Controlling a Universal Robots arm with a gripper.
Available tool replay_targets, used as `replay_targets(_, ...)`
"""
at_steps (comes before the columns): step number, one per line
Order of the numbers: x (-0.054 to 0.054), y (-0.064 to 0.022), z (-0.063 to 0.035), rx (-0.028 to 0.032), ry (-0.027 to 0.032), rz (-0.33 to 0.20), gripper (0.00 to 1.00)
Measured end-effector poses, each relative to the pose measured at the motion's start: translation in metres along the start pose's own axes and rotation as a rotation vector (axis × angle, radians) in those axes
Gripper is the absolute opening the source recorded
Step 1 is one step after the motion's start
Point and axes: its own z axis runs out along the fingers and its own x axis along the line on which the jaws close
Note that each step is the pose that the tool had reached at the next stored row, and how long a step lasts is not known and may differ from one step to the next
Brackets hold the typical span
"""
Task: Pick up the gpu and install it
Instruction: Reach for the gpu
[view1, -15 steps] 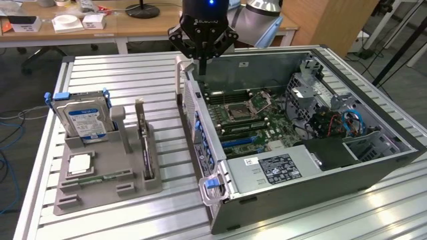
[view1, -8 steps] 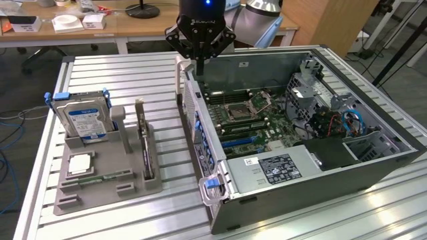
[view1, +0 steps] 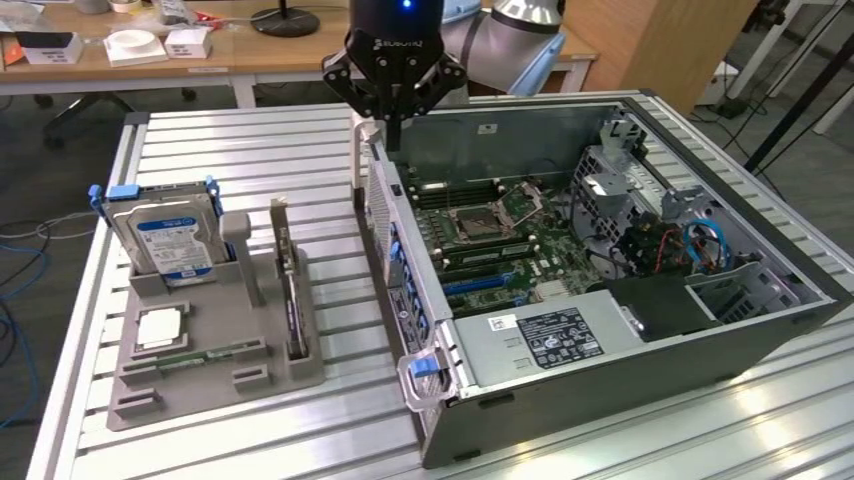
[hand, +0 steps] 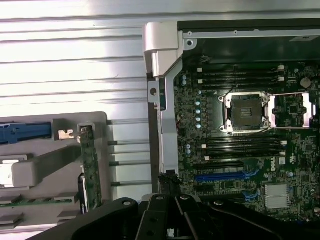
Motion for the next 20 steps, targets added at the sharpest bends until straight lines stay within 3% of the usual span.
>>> replay_targets(20, 0.018, -0.0014, -0.0004, 0.0000, 0.0000, 0.000, 0.11)
